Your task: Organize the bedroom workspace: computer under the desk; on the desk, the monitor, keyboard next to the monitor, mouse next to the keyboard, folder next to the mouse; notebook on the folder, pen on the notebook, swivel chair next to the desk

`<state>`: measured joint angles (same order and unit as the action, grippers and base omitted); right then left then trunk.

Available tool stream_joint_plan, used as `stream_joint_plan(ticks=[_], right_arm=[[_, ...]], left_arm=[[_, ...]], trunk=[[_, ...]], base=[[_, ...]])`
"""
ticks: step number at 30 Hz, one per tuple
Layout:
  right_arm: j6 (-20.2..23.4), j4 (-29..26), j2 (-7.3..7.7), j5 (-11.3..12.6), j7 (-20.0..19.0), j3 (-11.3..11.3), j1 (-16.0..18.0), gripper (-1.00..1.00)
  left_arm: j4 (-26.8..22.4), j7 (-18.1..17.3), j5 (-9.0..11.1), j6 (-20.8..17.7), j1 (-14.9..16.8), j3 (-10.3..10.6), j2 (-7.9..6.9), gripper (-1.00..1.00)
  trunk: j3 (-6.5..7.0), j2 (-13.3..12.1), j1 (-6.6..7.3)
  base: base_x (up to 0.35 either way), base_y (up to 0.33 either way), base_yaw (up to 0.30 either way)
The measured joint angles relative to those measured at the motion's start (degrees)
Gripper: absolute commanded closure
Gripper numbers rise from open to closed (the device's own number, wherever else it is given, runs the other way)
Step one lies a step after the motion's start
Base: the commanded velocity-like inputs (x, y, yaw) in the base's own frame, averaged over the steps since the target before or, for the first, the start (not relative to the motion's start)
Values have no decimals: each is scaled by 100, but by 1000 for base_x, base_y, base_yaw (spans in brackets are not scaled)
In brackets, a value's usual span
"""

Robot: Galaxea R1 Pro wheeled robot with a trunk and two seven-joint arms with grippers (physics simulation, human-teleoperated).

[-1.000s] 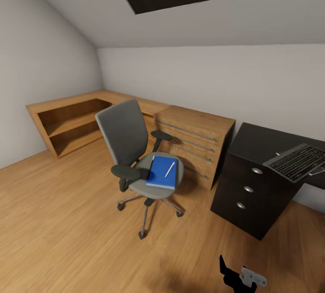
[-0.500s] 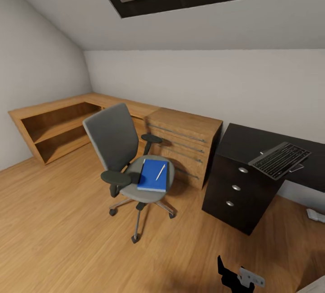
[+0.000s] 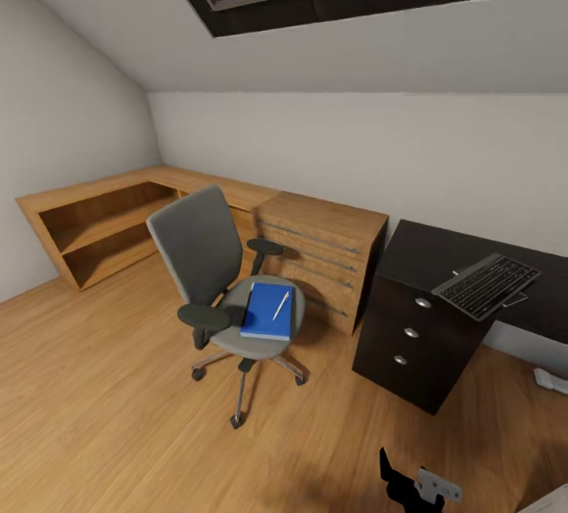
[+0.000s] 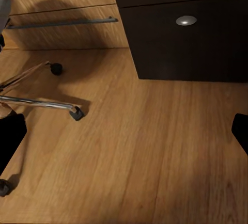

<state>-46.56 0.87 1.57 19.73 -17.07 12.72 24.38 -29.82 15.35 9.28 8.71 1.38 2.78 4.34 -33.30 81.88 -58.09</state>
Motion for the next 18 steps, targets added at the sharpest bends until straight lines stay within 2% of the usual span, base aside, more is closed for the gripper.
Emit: stream_joint_plan(ticks=[11, 18], right_arm=[[-9, -1, 4, -6, 0, 2, -43, -100], [-11, -8, 9, -10, 0, 1, -44, -100]], left_arm=[[-2, 53, 22, 17, 2, -8, 0, -100], [-1, 53, 26, 18, 3, -8, 0, -100]], trunk=[[200, -441, 241], [351, -722, 392]], base=[[-11, 0, -27], [-277, 0, -208]])
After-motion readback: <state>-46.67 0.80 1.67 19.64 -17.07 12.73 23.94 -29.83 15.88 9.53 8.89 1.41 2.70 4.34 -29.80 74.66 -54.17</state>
